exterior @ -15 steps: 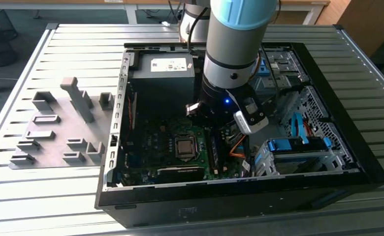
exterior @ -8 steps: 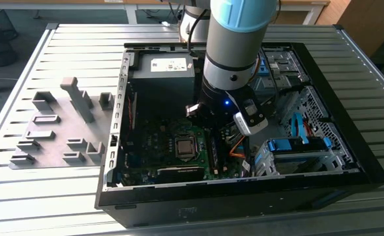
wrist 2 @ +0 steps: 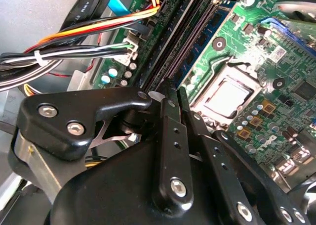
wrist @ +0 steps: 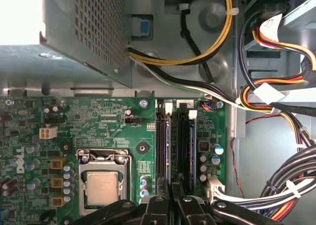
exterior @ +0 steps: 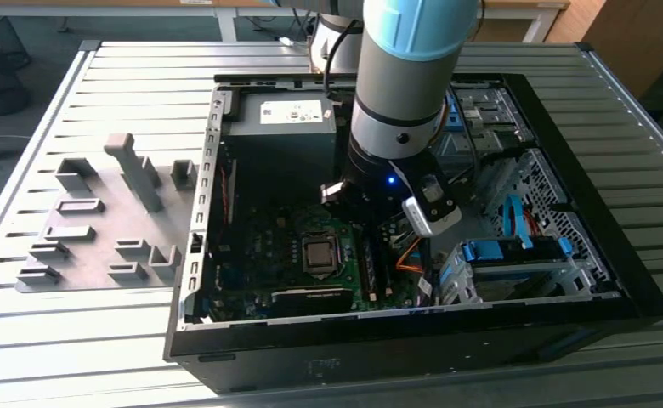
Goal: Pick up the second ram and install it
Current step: 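Insert the second ram into the second slot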
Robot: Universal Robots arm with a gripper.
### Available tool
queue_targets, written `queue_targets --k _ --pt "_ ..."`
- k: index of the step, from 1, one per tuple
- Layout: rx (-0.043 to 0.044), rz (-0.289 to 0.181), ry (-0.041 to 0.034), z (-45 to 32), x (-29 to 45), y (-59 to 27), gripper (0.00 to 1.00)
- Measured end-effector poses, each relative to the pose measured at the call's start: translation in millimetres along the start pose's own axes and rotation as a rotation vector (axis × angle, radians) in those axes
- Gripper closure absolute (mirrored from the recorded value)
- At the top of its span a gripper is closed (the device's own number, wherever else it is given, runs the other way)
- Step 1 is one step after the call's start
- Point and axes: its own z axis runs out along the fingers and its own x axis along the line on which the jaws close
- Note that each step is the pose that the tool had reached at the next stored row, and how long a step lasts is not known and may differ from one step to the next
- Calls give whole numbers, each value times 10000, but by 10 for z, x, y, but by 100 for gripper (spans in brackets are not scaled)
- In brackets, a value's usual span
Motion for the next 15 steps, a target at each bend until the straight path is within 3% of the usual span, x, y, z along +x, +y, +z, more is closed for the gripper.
queue_targets --k 15 --pt "0 37 18 20 0 -8 86"
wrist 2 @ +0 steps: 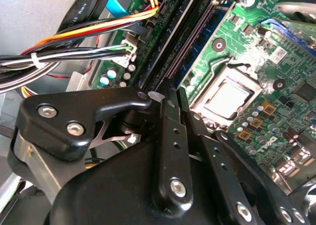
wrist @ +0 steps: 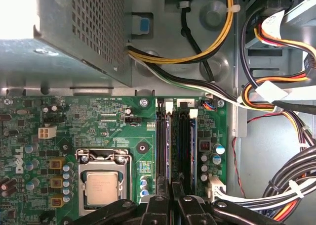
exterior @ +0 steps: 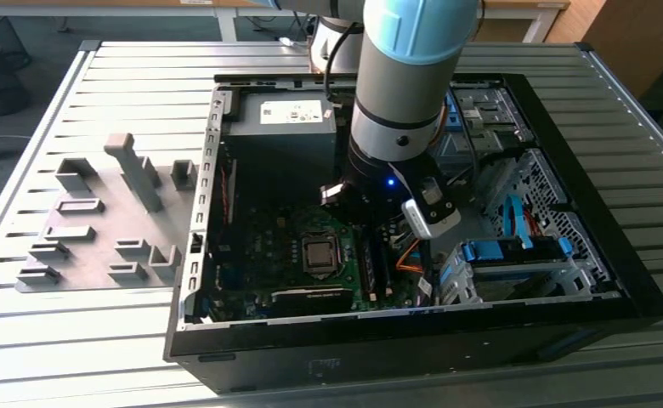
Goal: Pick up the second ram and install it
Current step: 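Insert the second ram into the second slot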
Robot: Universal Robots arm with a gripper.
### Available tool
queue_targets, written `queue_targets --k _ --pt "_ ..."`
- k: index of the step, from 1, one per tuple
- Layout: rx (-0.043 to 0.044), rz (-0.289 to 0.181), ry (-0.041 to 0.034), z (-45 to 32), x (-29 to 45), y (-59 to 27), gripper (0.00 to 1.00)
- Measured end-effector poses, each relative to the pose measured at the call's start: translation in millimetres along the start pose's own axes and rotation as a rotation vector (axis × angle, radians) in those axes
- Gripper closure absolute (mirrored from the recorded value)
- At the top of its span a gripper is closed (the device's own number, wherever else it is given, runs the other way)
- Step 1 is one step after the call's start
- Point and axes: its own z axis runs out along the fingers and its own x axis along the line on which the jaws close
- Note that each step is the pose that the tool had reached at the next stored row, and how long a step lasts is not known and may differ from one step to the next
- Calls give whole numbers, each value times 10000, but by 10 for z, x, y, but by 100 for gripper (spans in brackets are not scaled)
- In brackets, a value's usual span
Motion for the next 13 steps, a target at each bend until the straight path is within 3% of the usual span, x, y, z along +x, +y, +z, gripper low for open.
queue_targets --k 13 --pt "-2 87 1 20 -6 0 86"
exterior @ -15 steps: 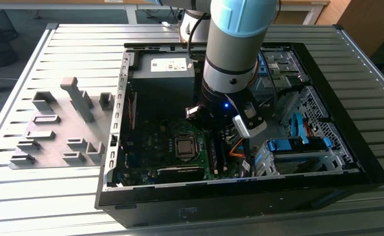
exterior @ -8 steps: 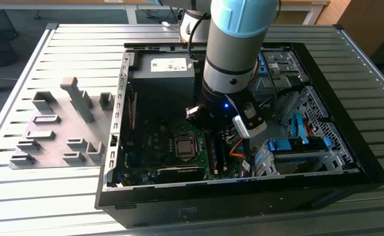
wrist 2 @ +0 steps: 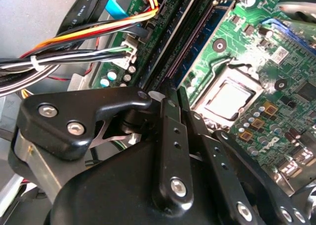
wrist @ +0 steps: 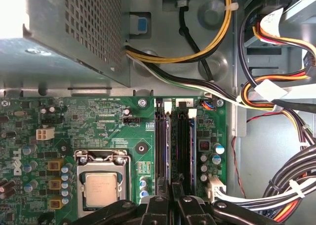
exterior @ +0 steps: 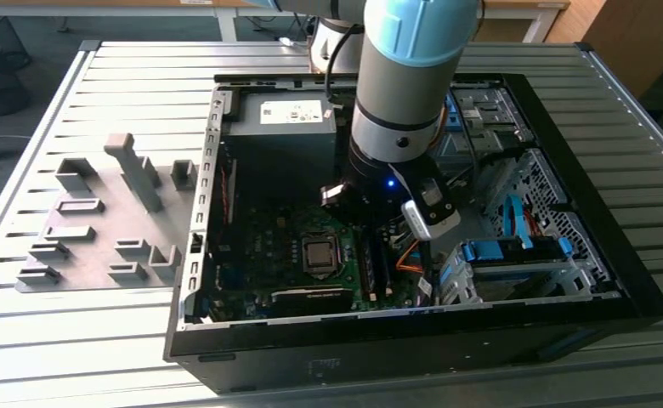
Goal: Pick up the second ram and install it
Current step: 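Insert the second ram into the second slot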
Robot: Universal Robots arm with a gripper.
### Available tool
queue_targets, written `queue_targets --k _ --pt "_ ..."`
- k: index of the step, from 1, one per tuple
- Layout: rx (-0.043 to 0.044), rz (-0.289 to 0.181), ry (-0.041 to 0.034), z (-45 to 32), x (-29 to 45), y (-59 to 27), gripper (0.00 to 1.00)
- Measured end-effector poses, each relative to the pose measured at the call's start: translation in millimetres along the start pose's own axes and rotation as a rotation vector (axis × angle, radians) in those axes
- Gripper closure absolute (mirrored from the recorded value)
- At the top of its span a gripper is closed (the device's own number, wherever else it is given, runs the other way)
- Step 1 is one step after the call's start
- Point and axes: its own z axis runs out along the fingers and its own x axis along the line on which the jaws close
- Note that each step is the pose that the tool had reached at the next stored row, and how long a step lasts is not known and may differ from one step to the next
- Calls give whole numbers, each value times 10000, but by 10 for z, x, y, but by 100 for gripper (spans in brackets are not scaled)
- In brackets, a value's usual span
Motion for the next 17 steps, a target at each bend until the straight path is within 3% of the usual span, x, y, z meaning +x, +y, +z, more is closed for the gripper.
queue_targets --k 17 --pt "-3 0 0 -11 0 0 86"
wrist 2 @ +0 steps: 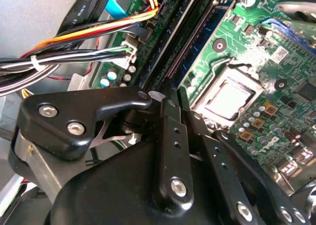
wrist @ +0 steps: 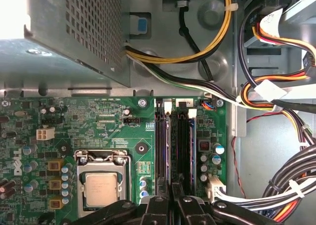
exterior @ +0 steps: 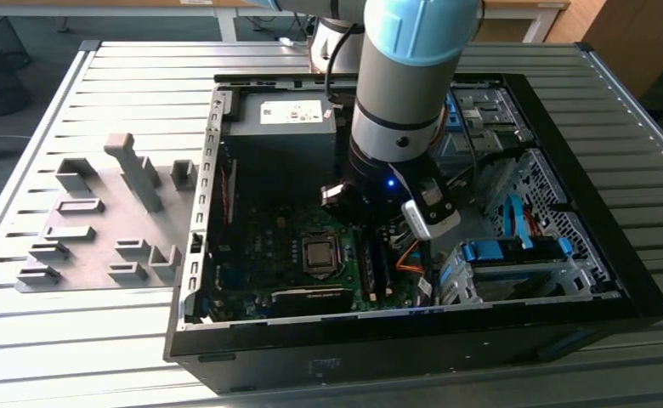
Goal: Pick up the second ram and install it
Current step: 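Insert the second ram into the second slot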
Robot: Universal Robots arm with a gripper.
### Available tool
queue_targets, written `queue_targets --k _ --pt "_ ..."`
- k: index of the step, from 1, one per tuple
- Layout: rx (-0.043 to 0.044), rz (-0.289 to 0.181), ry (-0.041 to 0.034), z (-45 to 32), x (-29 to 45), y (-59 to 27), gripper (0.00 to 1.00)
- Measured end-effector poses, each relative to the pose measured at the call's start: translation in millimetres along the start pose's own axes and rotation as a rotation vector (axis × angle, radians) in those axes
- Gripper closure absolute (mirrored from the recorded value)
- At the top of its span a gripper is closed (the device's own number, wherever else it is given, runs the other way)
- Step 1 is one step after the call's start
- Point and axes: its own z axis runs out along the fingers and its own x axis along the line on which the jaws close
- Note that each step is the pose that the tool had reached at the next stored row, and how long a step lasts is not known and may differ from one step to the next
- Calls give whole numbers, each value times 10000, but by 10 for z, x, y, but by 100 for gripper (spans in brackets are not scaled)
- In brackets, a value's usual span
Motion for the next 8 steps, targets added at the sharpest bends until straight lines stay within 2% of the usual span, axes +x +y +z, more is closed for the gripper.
queue_targets --k 8 --pt "-10 -19 1 -3 1 -1 86"
